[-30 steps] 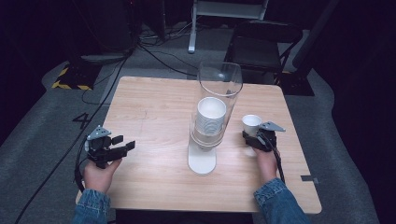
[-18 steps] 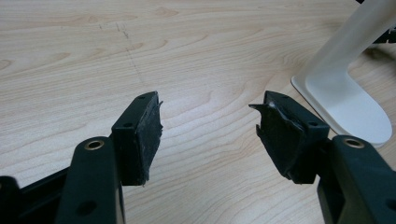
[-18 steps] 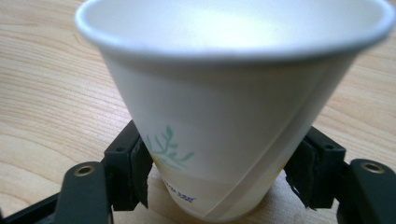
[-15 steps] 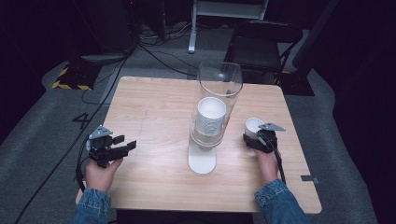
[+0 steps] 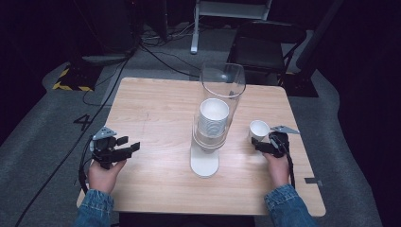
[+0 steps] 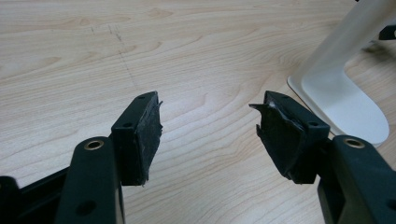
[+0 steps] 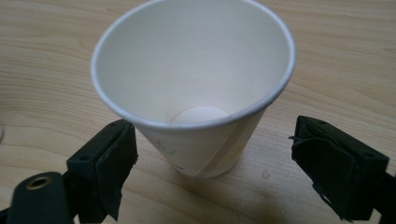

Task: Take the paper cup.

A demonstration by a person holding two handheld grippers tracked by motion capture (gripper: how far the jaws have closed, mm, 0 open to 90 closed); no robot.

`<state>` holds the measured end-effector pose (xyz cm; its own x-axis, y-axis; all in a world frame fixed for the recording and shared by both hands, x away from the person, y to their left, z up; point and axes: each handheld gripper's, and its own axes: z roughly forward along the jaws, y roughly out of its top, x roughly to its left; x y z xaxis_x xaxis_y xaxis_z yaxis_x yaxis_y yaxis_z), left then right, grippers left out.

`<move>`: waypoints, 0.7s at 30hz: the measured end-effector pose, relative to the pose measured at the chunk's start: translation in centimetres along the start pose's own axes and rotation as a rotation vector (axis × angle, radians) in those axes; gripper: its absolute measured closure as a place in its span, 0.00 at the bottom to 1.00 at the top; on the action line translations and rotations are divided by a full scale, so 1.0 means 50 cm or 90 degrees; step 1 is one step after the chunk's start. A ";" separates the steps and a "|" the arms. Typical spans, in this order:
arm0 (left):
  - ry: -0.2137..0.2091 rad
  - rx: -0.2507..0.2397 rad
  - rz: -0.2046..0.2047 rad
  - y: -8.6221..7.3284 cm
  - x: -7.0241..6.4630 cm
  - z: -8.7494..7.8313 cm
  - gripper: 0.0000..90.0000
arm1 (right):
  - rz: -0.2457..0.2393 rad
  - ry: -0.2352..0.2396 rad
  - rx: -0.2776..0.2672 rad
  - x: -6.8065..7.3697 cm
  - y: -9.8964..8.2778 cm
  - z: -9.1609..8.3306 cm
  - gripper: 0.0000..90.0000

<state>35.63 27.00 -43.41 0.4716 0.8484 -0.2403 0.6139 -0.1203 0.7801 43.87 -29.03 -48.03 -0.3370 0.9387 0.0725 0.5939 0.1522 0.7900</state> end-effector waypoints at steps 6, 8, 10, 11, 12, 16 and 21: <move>-0.005 0.013 0.017 -0.004 -0.014 -0.001 0.43 | -0.023 0.034 -0.024 0.020 0.009 -0.048 0.16; -0.005 0.020 0.030 -0.008 -0.022 -0.002 0.43 | -0.040 0.046 -0.026 0.029 0.010 -0.065 0.15; -0.008 0.021 0.041 -0.016 -0.032 -0.003 0.43 | -0.054 0.058 -0.037 0.038 0.010 -0.083 0.15; -0.008 0.023 0.043 -0.018 -0.035 -0.004 0.43 | -0.064 0.070 -0.044 0.043 0.010 -0.095 0.15; -0.010 0.026 0.048 -0.021 -0.039 -0.006 0.43 | -0.070 0.076 -0.049 0.046 0.009 -0.101 0.15; -0.020 0.033 0.071 -0.033 -0.055 -0.012 0.42 | -0.113 0.113 -0.057 0.069 0.001 -0.131 0.15; -0.035 0.034 0.085 -0.044 -0.069 -0.012 0.42 | -0.142 0.176 -0.059 0.094 -0.019 -0.153 0.15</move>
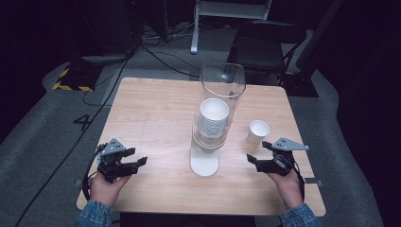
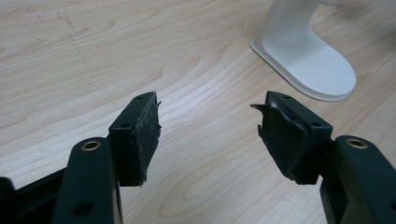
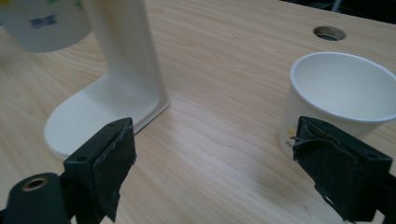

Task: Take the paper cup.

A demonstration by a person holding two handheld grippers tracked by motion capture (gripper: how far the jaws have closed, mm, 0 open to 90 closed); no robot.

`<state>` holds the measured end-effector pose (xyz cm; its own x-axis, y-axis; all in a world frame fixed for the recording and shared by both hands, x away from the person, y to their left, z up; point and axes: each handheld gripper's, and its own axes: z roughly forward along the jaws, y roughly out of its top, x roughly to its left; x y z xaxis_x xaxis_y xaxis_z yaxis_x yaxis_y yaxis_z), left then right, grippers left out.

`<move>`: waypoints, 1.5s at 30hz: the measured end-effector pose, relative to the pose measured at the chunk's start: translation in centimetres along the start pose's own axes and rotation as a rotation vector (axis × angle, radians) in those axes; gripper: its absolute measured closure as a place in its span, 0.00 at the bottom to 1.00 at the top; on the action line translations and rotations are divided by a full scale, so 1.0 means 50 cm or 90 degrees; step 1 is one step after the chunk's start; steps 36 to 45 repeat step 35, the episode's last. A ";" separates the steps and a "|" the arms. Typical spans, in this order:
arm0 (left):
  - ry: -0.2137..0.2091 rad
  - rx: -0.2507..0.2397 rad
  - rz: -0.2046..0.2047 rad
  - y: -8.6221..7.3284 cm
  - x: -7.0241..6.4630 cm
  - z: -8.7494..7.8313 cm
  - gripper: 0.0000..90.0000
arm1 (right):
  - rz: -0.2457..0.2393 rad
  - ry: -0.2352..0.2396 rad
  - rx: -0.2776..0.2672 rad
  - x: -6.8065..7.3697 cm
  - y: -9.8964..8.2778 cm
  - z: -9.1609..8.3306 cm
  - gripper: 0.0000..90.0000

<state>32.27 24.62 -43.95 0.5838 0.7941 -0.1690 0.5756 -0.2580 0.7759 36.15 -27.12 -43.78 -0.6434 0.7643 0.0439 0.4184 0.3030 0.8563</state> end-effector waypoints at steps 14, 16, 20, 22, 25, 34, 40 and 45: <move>-0.038 -0.025 0.016 -0.029 -0.018 0.025 0.34 | -0.037 0.084 0.003 0.053 -0.037 0.015 0.16; -0.041 -0.026 0.016 -0.032 -0.019 0.030 0.34 | -0.031 0.079 0.004 0.057 -0.043 0.020 0.16; -0.056 -0.033 -0.005 -0.036 -0.022 0.040 0.34 | -0.029 0.081 0.011 0.061 -0.051 0.031 0.17; -0.053 -0.031 -0.003 -0.037 -0.022 0.042 0.34 | -0.026 0.088 0.022 0.061 -0.053 0.038 0.17; -0.049 -0.027 -0.003 -0.037 -0.020 0.043 0.35 | -0.022 0.097 0.040 0.062 -0.056 0.047 0.17; -0.039 -0.010 0.003 -0.039 -0.020 0.048 0.35 | -0.035 0.115 0.097 0.069 -0.062 0.072 0.17; -0.038 -0.007 -0.001 -0.040 -0.020 0.049 0.35 | -0.038 0.114 0.098 0.070 -0.062 0.073 0.17; -0.038 -0.007 -0.001 -0.040 -0.020 0.049 0.35 | -0.038 0.114 0.098 0.070 -0.062 0.073 0.17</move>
